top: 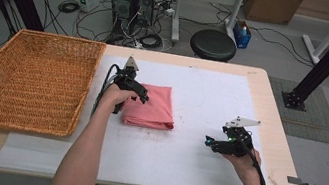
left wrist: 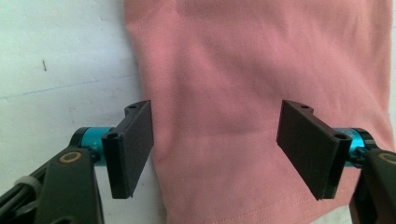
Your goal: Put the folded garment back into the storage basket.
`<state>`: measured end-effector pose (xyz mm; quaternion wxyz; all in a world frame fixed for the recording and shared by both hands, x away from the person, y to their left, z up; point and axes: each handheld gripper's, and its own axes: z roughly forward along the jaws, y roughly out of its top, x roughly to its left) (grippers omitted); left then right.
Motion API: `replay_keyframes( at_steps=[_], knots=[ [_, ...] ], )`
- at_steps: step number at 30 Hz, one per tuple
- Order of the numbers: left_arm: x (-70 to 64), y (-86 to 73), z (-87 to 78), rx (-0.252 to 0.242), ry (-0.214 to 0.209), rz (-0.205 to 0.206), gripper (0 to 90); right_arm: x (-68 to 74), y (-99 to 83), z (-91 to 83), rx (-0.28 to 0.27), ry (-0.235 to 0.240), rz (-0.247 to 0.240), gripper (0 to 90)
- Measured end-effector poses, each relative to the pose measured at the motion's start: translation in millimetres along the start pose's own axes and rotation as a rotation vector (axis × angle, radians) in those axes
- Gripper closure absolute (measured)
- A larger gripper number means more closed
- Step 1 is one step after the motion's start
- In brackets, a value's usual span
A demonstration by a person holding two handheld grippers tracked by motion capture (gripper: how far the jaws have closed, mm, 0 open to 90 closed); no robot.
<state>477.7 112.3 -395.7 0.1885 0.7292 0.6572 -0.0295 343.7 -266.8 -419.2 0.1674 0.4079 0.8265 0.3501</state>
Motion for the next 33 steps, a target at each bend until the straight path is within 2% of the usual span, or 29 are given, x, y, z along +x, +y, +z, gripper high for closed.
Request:
replay_keyframes(
  at_steps=[3, 4, 9, 17, 23, 28, 33],
  knots=[
    [0.8, 1.2, 1.6, 0.008, 0.010, -0.008, 23.1, 0.3, 0.2, -0.5, 0.001, 0.002, 0.002, 21.9],
    [1.1, 2.4, 4.0, 0.014, 0.020, -0.024, 23.0, 0.3, 0.2, -0.6, -0.002, 0.002, 0.002, 21.9],
    [2.0, 5.0, 8.6, 0.022, 0.025, -0.051, 22.8, -0.1, -0.1, -1.1, -0.004, -0.001, 0.002, 21.9],
    [1.1, 6.5, 14.4, 0.041, 0.037, -0.062, 22.6, -0.6, -2.3, -1.3, -0.001, -0.003, -0.002, 21.9],
    [-1.6, 7.8, 18.1, 0.058, 0.009, -0.070, 22.3, -1.3, -3.6, -1.7, -0.001, -0.002, 0.001, 21.9],
    [-4.2, 8.6, 20.4, 0.062, 0.007, -0.079, 18.1, -1.0, -4.4, -1.7, 0.001, -0.001, -0.002, 22.0],
    [-10.0, 9.4, 21.8, 0.068, -0.025, -0.095, 17.1, 0.1, -4.8, -0.1, 0.003, 0.005, -0.013, 22.5]
  ],
)
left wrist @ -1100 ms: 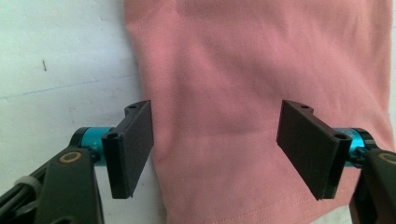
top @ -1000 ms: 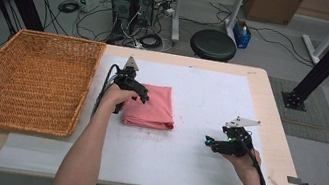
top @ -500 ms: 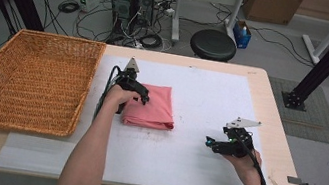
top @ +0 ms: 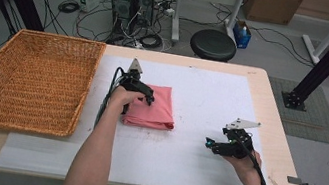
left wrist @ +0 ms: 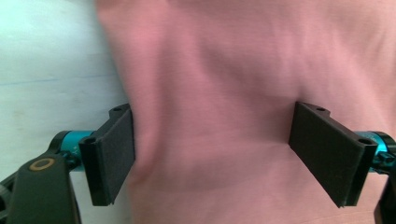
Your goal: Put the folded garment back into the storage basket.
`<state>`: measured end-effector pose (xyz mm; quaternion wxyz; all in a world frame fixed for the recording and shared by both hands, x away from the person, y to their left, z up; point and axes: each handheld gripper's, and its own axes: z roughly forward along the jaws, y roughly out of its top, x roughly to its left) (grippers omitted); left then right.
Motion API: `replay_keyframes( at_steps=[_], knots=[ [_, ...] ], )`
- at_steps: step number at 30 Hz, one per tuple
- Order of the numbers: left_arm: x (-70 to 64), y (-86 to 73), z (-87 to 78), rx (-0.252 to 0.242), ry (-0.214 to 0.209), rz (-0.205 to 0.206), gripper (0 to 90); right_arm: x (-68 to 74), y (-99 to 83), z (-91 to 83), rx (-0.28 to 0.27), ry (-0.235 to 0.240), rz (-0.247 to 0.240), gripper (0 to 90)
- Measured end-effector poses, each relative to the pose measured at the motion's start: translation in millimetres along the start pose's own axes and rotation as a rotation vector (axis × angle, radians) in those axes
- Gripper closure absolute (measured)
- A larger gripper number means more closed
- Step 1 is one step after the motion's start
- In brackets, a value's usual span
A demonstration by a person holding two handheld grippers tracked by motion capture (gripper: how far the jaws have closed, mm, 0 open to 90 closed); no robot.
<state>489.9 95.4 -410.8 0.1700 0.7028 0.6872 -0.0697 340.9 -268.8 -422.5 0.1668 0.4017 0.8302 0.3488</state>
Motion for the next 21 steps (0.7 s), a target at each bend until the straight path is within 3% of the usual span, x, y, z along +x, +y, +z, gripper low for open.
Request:
replay_keyframes(
  at_steps=[7, 11, 16, 21],
  knots=[
    [-9.2, -0.1, 4.1, 0.003, -0.003, 0.000, 12.8, 1.1, 0.1, -0.7, 0.001, -0.002, 0.004, 22.6],
    [-14.6, 0.0, 6.4, 0.000, -0.013, -0.026, 10.2, 0.5, -0.6, -1.1, 0.001, -0.003, 0.002, 22.7],
    [-30.3, -0.9, 13.7, 0.001, 0.056, -0.016, 5.7, 0.0, -1.7, -0.9, -0.004, -0.001, 0.004, 22.7],
    [-40.0, -1.6, 17.7, -0.014, 0.095, -0.044, 5.4, -0.7, -1.8, -1.3, -0.002, 0.002, 0.007, 22.8]
  ],
)
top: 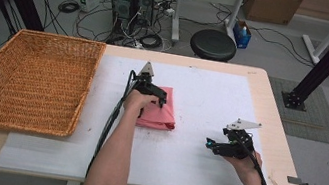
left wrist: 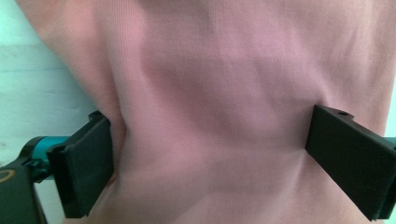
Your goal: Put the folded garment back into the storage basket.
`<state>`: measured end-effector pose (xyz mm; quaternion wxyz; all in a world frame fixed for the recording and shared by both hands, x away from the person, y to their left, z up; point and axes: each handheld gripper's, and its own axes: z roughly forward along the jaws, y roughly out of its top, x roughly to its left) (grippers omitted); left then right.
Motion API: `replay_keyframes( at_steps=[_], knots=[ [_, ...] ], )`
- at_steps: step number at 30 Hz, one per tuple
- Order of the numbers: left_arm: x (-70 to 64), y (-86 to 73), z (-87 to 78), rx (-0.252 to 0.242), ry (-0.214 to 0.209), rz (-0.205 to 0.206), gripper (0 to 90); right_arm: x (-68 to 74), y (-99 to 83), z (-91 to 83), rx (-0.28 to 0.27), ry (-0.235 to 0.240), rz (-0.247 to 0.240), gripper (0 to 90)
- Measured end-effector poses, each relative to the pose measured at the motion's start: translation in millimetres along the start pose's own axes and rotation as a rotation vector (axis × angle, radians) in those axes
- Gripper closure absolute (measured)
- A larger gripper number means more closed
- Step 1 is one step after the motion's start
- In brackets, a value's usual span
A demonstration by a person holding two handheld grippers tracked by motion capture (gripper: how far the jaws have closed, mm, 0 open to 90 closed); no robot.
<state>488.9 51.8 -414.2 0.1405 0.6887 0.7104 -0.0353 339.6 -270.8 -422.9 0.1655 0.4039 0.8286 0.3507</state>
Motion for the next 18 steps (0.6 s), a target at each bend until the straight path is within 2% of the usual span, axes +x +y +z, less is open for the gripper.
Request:
replay_keyframes(
  at_steps=[1, 6, 8, 9, 10, 11, 12, 16, 18],
  knots=[
    [0.0, 0.0, 0.0, 0.000, 0.000, 0.000, 5.4, -0.5, 0.2, 0.3, -0.001, 0.001, -0.004, 22.8],
    [-8.8, 0.5, 3.8, -0.003, 0.065, -0.023, 4.5, -1.5, 0.0, -1.3, -0.008, -0.002, 0.004, 22.8],
    [-10.1, 0.2, 5.0, -0.004, 0.074, -0.018, 2.7, -1.8, -0.3, -1.2, -0.010, -0.001, 0.004, 22.9],
    [-14.4, -0.3, 7.6, -0.011, 0.103, -0.021, 2.1, -1.9, -0.8, -1.3, -0.004, -0.004, 0.007, 22.9],
    [-14.4, -0.3, 7.6, -0.011, 0.103, -0.021, 1.7, -1.9, -0.8, -1.3, -0.004, -0.004, 0.007, 22.9],
    [-18.4, -0.8, 9.8, -0.017, 0.133, -0.018, 1.7, -2.1, -1.0, -1.0, -0.004, -0.005, 0.003, 22.9],
    [-19.3, -1.1, 10.6, -0.020, 0.142, -0.015, 1.7, -2.1, -1.0, -1.0, -0.004, -0.005, 0.001, 23.0],
    [-21.0, -1.6, 10.9, -0.020, 0.155, -0.015, 1.6, -2.1, -1.1, -1.6, -0.004, -0.003, 0.003, 23.0],
    [-22.5, -2.9, 11.5, -0.028, 0.163, 0.007, 1.6, -2.5, -1.1, -2.2, -0.005, -0.005, 0.005, 23.0]
  ],
)
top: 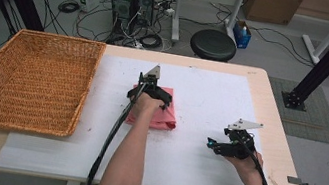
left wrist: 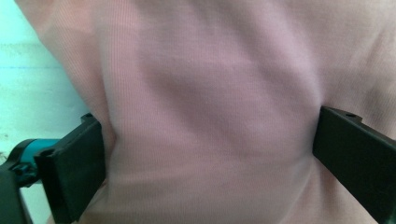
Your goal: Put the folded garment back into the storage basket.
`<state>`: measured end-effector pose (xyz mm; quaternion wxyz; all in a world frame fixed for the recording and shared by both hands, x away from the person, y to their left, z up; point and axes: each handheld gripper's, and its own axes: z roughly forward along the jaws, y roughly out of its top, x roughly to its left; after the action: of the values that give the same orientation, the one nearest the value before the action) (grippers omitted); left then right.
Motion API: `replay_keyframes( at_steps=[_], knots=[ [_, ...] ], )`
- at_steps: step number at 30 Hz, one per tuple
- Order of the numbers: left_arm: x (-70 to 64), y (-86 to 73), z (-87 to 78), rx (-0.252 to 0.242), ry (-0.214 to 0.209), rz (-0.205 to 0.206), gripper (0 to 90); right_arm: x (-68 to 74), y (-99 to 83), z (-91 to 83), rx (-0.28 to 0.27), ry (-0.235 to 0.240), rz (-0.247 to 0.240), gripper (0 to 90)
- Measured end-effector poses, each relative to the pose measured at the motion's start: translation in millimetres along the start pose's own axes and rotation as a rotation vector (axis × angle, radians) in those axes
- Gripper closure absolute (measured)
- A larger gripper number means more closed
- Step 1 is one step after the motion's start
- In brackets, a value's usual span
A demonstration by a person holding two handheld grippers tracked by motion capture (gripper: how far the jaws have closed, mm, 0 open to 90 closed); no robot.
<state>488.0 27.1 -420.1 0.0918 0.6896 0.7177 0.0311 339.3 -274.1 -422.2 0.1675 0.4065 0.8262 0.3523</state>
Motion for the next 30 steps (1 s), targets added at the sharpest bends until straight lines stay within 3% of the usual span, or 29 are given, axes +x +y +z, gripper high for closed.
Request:
replay_keyframes(
  at_steps=[19, 26, 30],
  knots=[
    [-1.4, -1.2, -0.1, -0.005, 0.005, 0.024, 3.0, -1.0, -0.9, -2.7, 0.001, -0.007, 0.003, 23.6],
    [0.8, 0.0, -4.5, 0.004, -0.011, 0.048, 11.6, -1.1, -0.9, -2.9, 0.002, -0.007, 0.006, 23.8],
    [3.2, 0.8, -8.4, 0.006, -0.030, 0.071, 22.1, -1.4, -1.0, -3.3, 0.005, -0.006, 0.006, 23.8]
  ],
)
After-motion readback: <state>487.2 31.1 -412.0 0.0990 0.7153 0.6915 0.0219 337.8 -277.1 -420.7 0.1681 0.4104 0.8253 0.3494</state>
